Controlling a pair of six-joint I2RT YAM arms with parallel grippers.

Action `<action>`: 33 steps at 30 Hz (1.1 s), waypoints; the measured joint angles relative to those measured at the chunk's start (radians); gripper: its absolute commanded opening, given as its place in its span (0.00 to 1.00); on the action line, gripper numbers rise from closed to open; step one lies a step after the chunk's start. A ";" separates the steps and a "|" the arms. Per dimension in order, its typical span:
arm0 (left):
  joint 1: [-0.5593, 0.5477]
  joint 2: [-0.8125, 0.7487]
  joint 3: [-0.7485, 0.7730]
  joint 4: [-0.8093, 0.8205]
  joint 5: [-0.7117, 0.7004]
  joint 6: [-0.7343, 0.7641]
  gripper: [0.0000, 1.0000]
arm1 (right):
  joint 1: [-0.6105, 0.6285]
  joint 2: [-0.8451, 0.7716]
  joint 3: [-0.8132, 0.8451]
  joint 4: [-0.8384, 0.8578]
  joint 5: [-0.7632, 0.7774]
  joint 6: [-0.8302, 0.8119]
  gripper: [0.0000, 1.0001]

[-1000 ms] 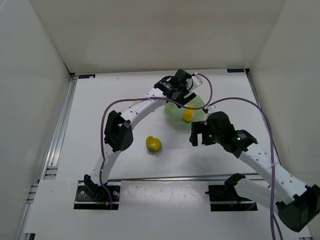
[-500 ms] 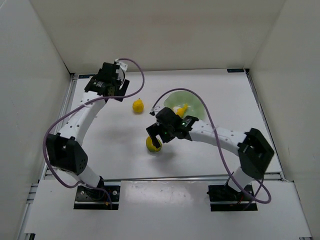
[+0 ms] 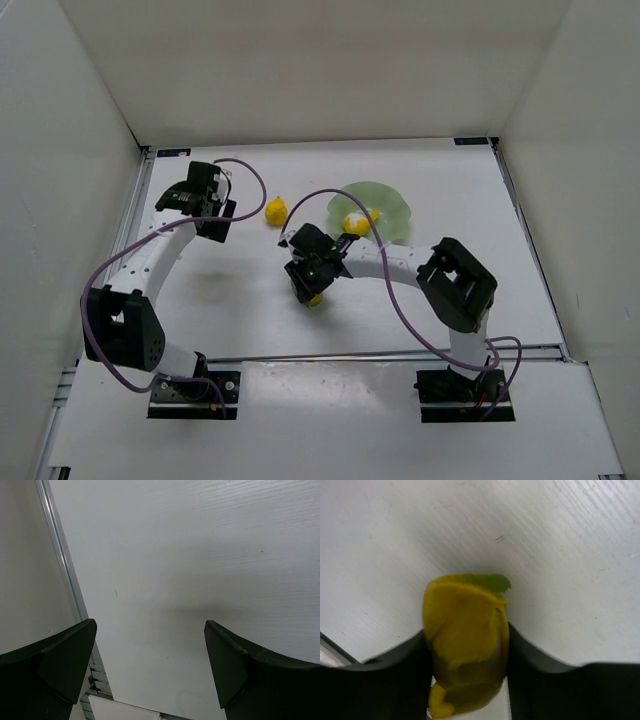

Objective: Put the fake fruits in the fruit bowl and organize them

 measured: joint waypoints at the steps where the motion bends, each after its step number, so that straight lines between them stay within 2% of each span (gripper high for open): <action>1: 0.000 0.000 0.002 0.000 0.001 0.000 1.00 | 0.001 -0.007 -0.001 -0.001 0.006 0.003 0.25; 4: 0.000 0.000 0.007 -0.001 0.006 -0.007 1.00 | 0.002 -0.062 -0.010 -0.007 0.024 0.018 0.23; 8: 0.000 0.000 0.007 -0.001 0.010 -0.013 1.00 | -0.025 -0.241 -0.038 -0.007 0.062 0.049 0.23; 11: 0.000 0.000 0.006 -0.001 0.014 -0.014 1.00 | -0.118 -0.376 -0.042 0.006 0.116 0.110 0.23; 13: 0.000 0.001 0.003 -0.002 0.023 -0.015 1.00 | -0.219 -0.404 -0.022 -0.002 0.163 0.148 0.24; 15: 0.000 0.006 0.003 -0.002 0.039 -0.018 1.00 | -0.322 -0.362 0.028 -0.031 0.231 0.182 0.33; 16: 0.000 0.011 0.004 -0.003 0.048 -0.021 1.00 | -0.360 -0.323 0.066 -0.063 0.258 0.191 0.56; 17: 0.000 0.019 0.006 -0.007 0.058 -0.021 1.00 | -0.397 -0.270 0.110 -0.089 0.281 0.199 0.73; 19: -0.001 0.045 0.020 -0.019 0.071 -0.022 1.00 | -0.448 -0.162 0.187 -0.130 0.310 0.219 1.00; 22: -0.013 0.104 0.074 -0.034 0.084 -0.026 1.00 | -0.496 -0.054 0.241 -0.189 0.330 0.238 1.00; 25: -0.047 0.159 0.140 -0.039 0.103 -0.029 1.00 | -0.517 -0.040 0.242 -0.248 0.338 0.242 1.00; 33: -0.164 0.417 0.440 -0.038 0.219 -0.019 1.00 | -0.512 -0.216 0.217 -0.248 0.348 0.227 1.00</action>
